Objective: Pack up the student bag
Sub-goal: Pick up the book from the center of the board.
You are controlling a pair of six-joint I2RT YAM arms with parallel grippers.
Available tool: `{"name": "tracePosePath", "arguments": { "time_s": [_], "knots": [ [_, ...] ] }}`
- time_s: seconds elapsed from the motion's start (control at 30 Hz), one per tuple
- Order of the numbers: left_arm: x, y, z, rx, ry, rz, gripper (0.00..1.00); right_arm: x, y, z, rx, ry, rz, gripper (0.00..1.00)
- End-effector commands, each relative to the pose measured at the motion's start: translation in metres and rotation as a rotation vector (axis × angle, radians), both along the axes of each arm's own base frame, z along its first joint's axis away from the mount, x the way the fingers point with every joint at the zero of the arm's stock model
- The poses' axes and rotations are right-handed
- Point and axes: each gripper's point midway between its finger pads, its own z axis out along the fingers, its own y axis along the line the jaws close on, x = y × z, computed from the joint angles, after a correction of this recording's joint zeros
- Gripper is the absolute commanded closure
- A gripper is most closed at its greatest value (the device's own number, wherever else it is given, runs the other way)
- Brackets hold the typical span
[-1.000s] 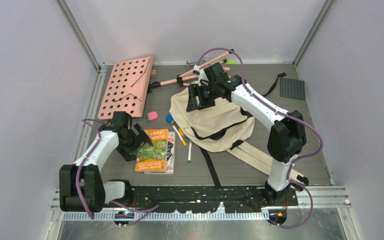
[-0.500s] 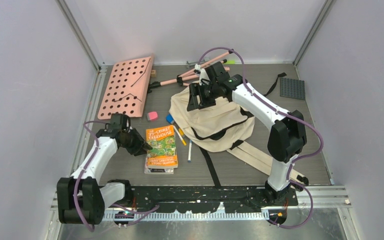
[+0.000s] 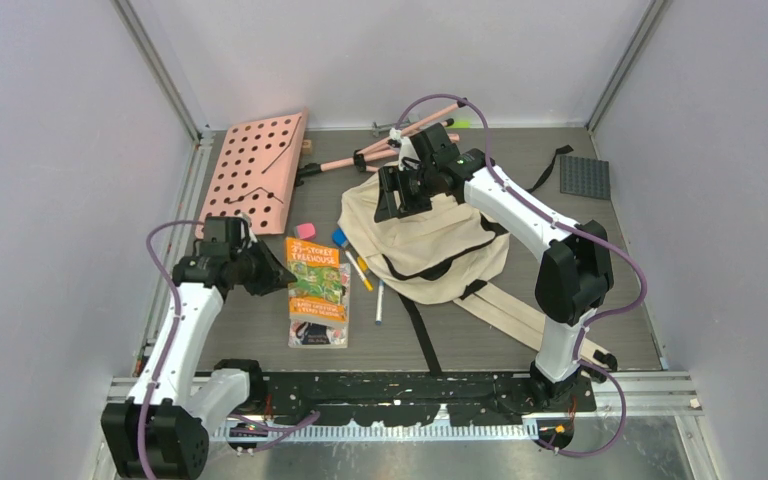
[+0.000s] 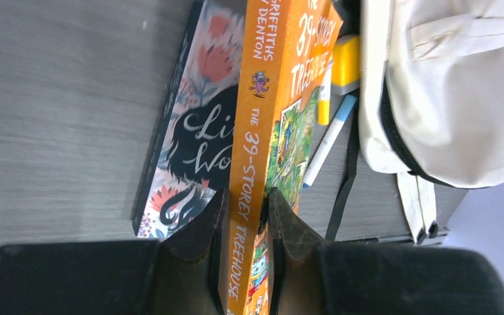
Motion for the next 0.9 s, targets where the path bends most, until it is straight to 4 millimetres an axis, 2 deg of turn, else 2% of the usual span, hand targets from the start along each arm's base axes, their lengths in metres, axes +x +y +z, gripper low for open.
{"name": "tracePosePath", "arguments": {
  "time_s": [0.0,0.17,0.33,0.57,0.87],
  "knots": [
    [0.024,0.008,0.073,0.125,-0.282,-0.128,1.0,0.004,-0.003,0.026,0.017,-0.091,0.003,0.33],
    [0.029,0.021,0.095,0.265,-0.35,-0.184,1.0,0.005,-0.003,0.024,0.012,-0.091,0.003,0.33],
    [0.026,0.029,0.097,0.408,-0.323,-0.231,1.0,0.006,-0.003,0.023,0.007,-0.094,0.0,0.33],
    [0.025,0.013,0.089,0.595,-0.254,-0.382,1.0,0.009,-0.004,0.022,-0.005,-0.097,0.001,0.33],
    [0.025,-0.011,0.072,0.663,-0.238,-0.488,1.0,0.008,-0.008,0.022,-0.027,-0.107,0.005,0.33]
  ]
}}
